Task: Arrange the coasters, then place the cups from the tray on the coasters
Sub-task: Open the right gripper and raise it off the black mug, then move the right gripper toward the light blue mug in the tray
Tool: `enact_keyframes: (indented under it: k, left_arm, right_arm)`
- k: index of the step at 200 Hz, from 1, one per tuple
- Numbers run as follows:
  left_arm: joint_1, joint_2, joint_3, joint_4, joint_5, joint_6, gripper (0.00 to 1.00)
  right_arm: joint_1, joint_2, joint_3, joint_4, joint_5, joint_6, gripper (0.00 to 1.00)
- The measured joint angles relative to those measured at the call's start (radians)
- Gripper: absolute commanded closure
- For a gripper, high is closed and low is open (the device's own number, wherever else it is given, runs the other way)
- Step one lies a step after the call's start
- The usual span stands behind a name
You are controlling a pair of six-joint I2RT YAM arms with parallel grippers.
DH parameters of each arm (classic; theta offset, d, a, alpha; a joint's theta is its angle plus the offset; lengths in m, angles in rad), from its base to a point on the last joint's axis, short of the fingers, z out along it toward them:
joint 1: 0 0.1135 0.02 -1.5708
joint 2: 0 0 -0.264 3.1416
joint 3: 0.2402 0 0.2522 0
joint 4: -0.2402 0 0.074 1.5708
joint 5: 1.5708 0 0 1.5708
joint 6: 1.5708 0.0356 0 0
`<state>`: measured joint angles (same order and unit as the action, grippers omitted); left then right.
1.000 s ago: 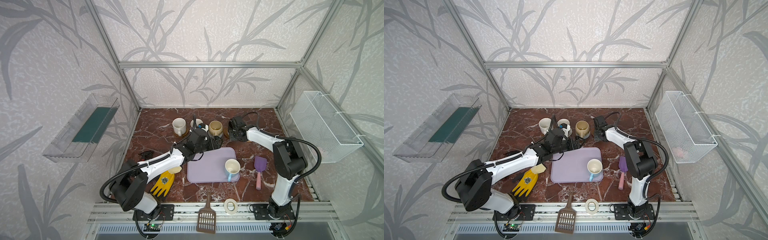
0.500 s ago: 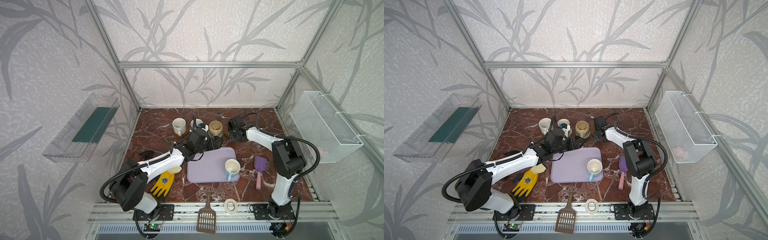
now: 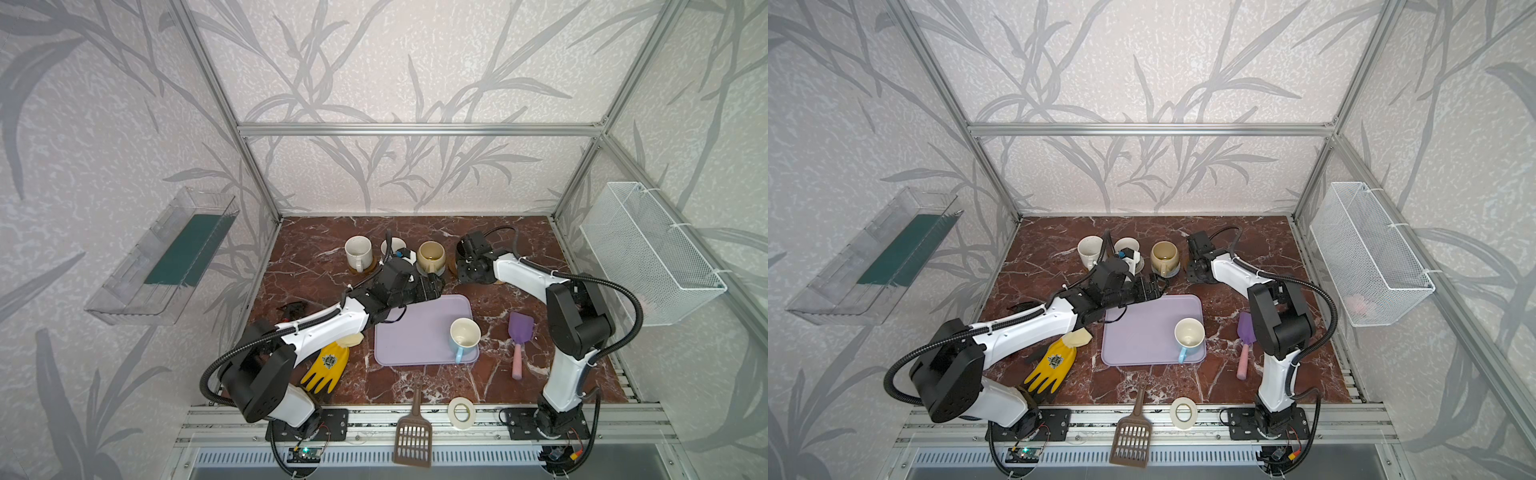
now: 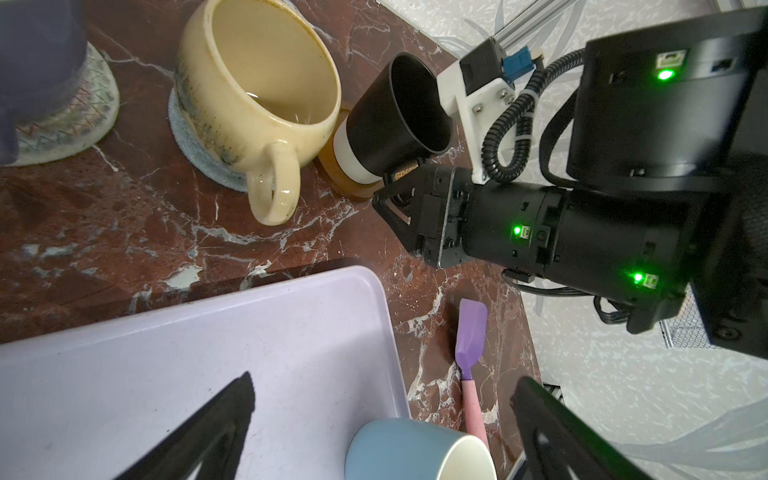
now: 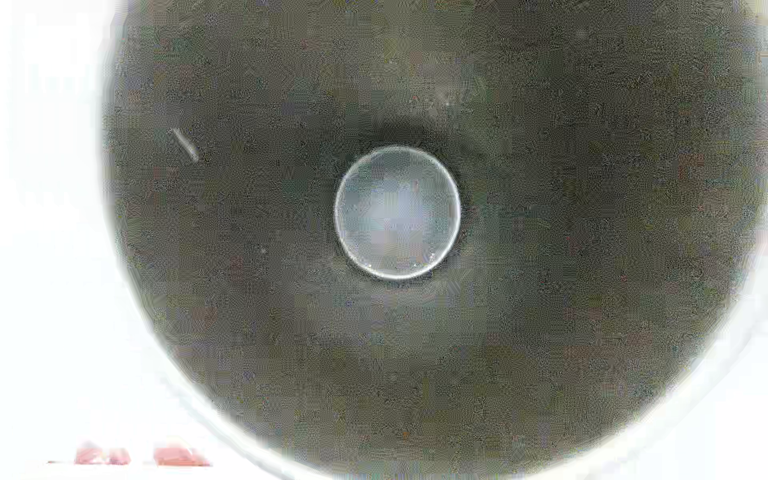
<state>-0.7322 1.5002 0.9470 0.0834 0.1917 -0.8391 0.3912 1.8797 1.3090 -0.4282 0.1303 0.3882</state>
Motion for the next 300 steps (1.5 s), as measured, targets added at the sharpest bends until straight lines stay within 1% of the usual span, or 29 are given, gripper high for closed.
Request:
enact_keyframes:
  k: [85, 118, 127, 150, 155, 159, 161, 163, 176, 200, 215, 231, 252, 263, 277, 300]
  left_arm:
    - [0.000, -0.030, -0.024, 0.000, -0.009, 0.000, 0.01]
    - [0.000, -0.056, -0.040, -0.002, -0.011, 0.000, 0.01]
    - [0.000, -0.062, -0.043, -0.002, -0.011, 0.000, 0.01]
    - [0.000, -0.079, -0.054, -0.005, -0.015, 0.000, 0.01]
    - [0.000, -0.085, -0.056, -0.008, -0.015, 0.000, 0.01]
    - [0.000, -0.088, -0.058, -0.008, -0.015, 0.000, 0.01]
    - [0.000, -0.091, -0.060, -0.008, -0.015, 0.000, 0.01]
    - [0.000, -0.093, -0.061, -0.008, -0.015, 0.000, 0.01]
    - [0.000, -0.112, -0.072, -0.008, -0.014, 0.000, 0.01]
    - [0.000, -0.156, -0.096, -0.009, -0.009, 0.000, 0.01]
    - [0.000, -0.180, -0.103, -0.018, -0.007, 0.000, 0.01]
    - [0.000, -0.205, -0.105, -0.041, -0.007, 0.001, 0.01]
    - [0.000, -0.240, -0.109, -0.077, -0.008, 0.001, 0.01]
    - [0.000, -0.262, -0.117, -0.090, -0.009, 0.001, 0.01]
    - [0.000, -0.291, -0.127, -0.118, -0.012, 0.001, 0.01]
    - [0.000, -0.330, -0.132, -0.167, -0.022, 0.006, 0.01]
  right_arm:
    - [0.000, -0.098, -0.039, 0.006, -0.035, -0.003, 0.64]
    - [0.000, -0.132, -0.050, 0.003, -0.036, -0.003, 0.62]
    - [0.000, -0.148, -0.058, 0.001, -0.037, -0.002, 0.56]
    - [0.002, -0.219, -0.089, -0.014, -0.039, -0.007, 0.36]
    - [0.004, -0.239, -0.093, -0.019, -0.042, -0.009, 0.29]
    - [0.004, -0.255, -0.098, -0.024, -0.043, -0.014, 0.16]
    - [0.005, -0.266, -0.100, -0.027, -0.044, -0.015, 0.08]
    - [0.005, -0.274, -0.101, -0.028, -0.043, -0.014, 0.04]
    - [0.006, -0.328, -0.103, -0.055, -0.043, -0.026, 0.00]
    - [0.011, -0.427, -0.108, -0.105, -0.032, -0.045, 0.01]
    - [0.014, -0.517, -0.152, -0.118, -0.019, -0.045, 0.01]
    - [0.016, -0.644, -0.245, -0.103, -0.021, -0.040, 0.01]
    - [0.015, -0.850, -0.417, -0.020, -0.080, -0.031, 0.01]
    - [0.011, -0.941, -0.488, 0.002, -0.098, 0.002, 0.01]
    - [-0.001, -1.001, -0.518, -0.006, -0.137, 0.019, 0.01]
    - [-0.014, -1.005, -0.488, -0.045, -0.206, 0.020, 0.01]
